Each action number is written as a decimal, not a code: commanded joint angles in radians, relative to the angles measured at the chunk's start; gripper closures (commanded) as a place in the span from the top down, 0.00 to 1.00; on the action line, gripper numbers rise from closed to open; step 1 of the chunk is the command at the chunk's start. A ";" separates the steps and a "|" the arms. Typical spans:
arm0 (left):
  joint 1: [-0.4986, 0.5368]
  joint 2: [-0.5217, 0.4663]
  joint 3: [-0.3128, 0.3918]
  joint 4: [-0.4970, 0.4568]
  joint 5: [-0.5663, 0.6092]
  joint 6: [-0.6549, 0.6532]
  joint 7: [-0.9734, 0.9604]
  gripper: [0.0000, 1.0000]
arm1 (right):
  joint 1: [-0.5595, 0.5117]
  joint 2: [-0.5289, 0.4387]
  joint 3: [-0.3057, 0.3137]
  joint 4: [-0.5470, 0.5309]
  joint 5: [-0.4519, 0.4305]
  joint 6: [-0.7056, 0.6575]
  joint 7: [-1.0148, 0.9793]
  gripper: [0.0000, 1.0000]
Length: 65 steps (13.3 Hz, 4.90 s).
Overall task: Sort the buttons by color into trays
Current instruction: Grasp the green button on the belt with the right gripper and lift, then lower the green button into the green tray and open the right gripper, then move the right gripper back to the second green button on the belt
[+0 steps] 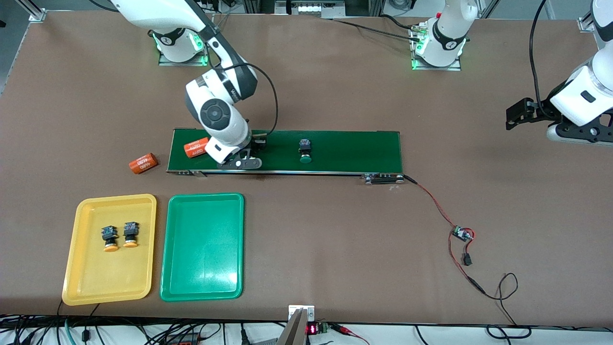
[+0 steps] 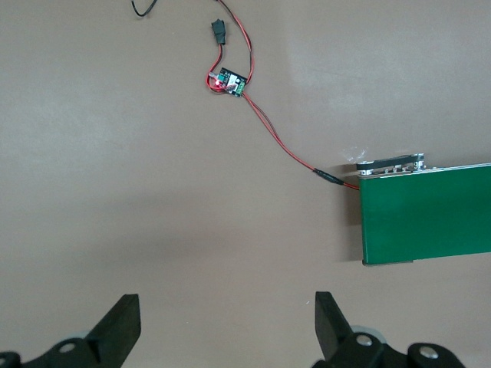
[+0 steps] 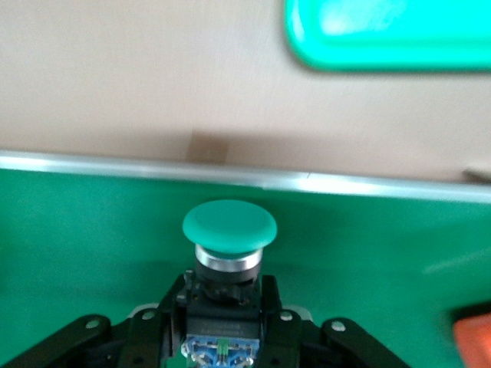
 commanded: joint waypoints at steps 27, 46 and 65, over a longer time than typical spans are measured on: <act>0.013 -0.029 -0.008 -0.027 0.016 -0.017 0.007 1.00 | -0.146 0.264 -0.190 0.424 -0.025 -0.031 -0.457 1.00; 0.013 -0.027 -0.005 -0.027 0.016 -0.026 0.007 1.00 | 0.177 -0.002 -0.173 0.243 0.008 -0.281 0.007 1.00; 0.013 -0.027 -0.006 -0.027 0.022 -0.023 0.007 1.00 | 0.208 -0.011 -0.141 -0.030 0.001 -0.073 0.002 0.93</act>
